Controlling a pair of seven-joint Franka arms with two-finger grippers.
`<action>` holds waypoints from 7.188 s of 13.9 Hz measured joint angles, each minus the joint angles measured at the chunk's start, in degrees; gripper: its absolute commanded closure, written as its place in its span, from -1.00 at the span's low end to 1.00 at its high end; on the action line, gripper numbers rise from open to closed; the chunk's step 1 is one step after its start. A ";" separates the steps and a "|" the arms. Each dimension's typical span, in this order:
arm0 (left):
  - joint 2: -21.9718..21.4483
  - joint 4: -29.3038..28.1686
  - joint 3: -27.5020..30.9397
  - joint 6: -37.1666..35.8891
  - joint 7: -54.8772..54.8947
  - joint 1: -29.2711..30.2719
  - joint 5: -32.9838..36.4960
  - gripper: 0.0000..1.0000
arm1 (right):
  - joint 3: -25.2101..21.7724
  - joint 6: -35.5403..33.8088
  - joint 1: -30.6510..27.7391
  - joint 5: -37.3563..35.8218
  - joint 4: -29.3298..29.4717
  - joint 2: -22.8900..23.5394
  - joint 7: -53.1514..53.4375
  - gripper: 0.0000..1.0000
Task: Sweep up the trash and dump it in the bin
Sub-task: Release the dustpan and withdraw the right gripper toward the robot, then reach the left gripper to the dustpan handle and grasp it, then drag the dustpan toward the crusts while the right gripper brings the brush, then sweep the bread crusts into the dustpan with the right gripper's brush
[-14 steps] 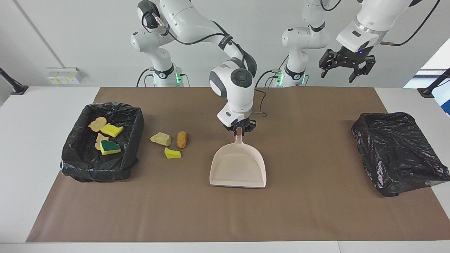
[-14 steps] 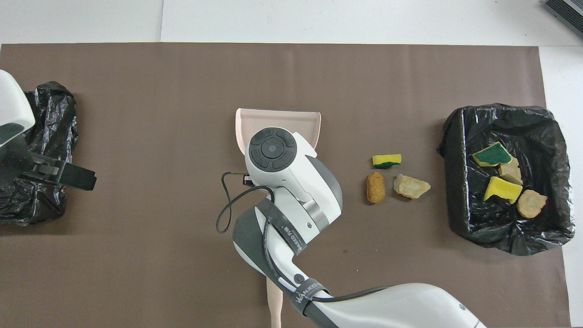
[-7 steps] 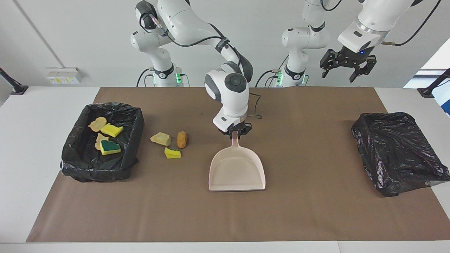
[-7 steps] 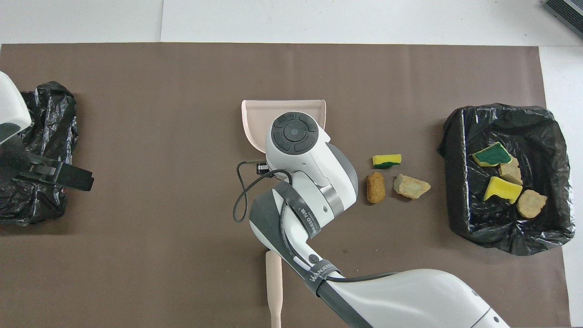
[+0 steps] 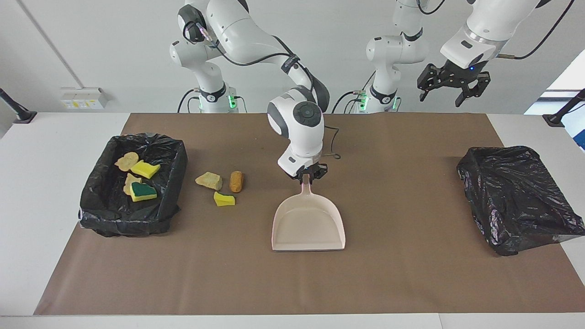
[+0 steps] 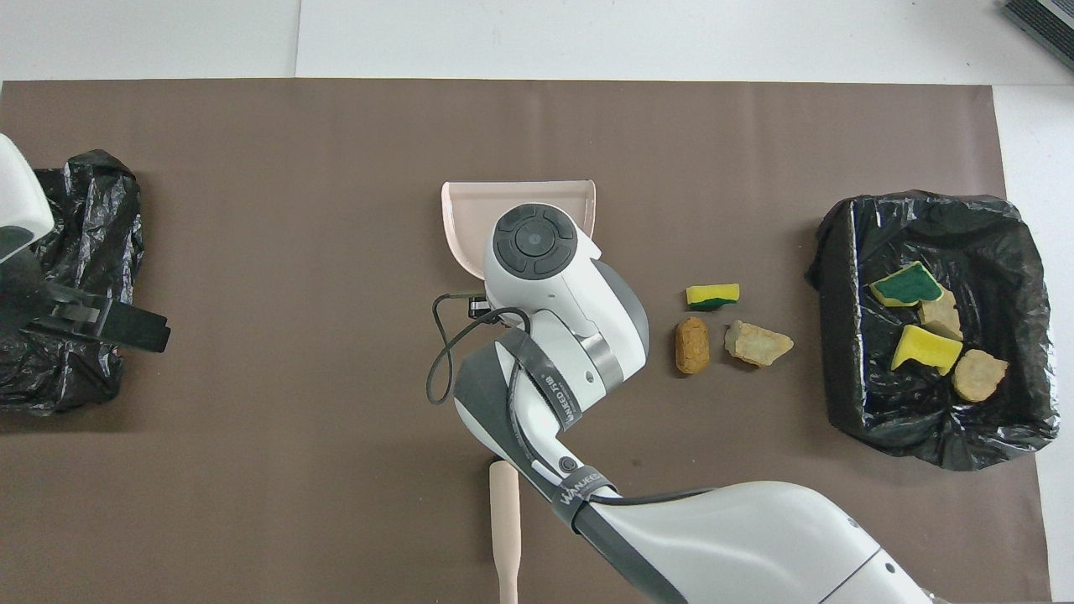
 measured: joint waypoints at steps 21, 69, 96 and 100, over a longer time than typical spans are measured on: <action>-0.43 -0.48 -0.15 -0.17 0.12 0.00 0.00 -1.00 | 0.93 -3.00 17.56 15.88 -44.67 -39.81 9.12 -1.00; 14.18 -20.45 -0.44 32.28 0.02 -25.46 6.11 1.00 | -0.55 -5.34 -19.65 -21.27 -53.25 -42.89 -16.91 1.00; 7.06 -34.96 -1.30 37.26 31.47 -26.55 13.19 1.00 | 0.17 -9.88 -16.06 -6.31 -47.72 -35.89 -24.08 1.00; 7.06 -34.98 -1.24 37.27 31.48 -26.52 13.20 1.00 | 0.51 -7.14 -9.59 3.60 -47.76 -35.27 -24.04 1.00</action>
